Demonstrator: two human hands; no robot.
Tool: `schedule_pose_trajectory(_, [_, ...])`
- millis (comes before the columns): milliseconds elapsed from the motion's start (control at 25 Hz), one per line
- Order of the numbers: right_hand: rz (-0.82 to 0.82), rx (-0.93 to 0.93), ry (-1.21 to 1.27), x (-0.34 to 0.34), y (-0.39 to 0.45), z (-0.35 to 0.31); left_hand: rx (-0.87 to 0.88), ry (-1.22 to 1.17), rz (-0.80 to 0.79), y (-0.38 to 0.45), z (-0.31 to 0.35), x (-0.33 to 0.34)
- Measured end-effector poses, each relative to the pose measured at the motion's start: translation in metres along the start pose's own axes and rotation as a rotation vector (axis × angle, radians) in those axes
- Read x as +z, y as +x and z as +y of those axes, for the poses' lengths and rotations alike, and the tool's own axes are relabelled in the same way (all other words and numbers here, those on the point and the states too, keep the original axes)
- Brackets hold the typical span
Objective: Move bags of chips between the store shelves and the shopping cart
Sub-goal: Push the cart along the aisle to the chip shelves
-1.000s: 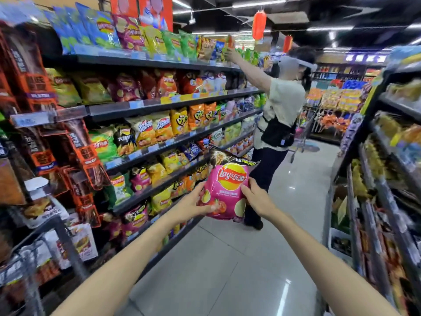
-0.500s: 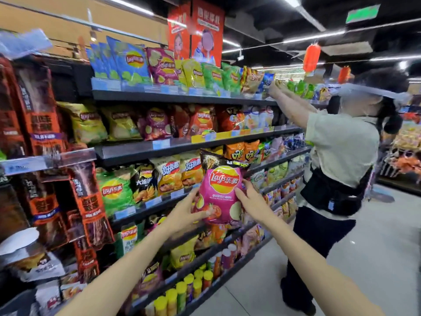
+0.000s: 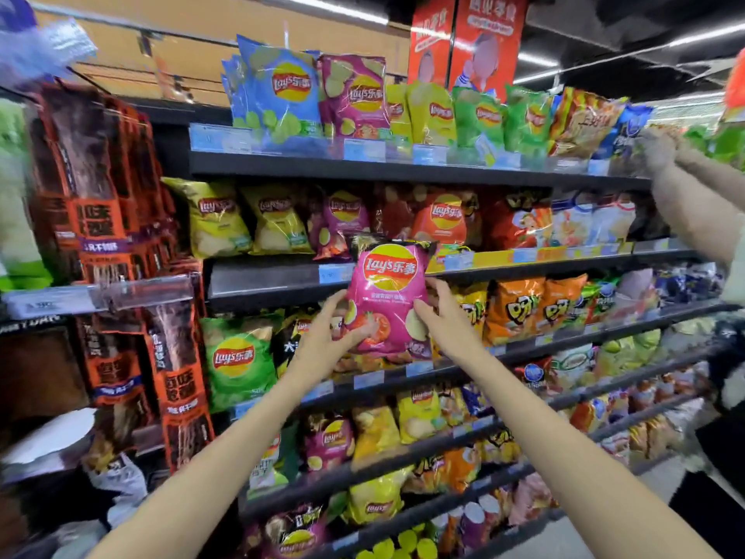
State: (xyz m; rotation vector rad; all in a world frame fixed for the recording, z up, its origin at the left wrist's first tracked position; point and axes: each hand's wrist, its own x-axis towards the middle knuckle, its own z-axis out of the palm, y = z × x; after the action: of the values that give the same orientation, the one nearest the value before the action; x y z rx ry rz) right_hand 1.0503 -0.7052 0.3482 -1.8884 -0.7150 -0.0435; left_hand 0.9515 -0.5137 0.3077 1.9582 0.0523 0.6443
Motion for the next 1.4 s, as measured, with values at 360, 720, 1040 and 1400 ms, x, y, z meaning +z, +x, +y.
schedule_pose_trajectory(360, [-0.227,-0.317,0.092,-0.003,0.153,0.012,0.001,0.232,0.362,0.117,-0.001,-0.010])
schedule_pose_trajectory(720, [-0.310,-0.491,-0.056,0.013,0.232,0.013,-0.063,0.414,0.351,0.193,-0.005,-0.044])
schedule_pose_trajectory(1040, [-0.216,-0.442,-0.348,0.037,0.286,0.031,-0.131,0.622,0.220,0.239,-0.015,-0.049])
schedule_pose_trajectory(1400, [-0.197,-0.346,-0.546,0.048,0.299,0.033,-0.307,0.759,0.113,0.271,-0.025,-0.047])
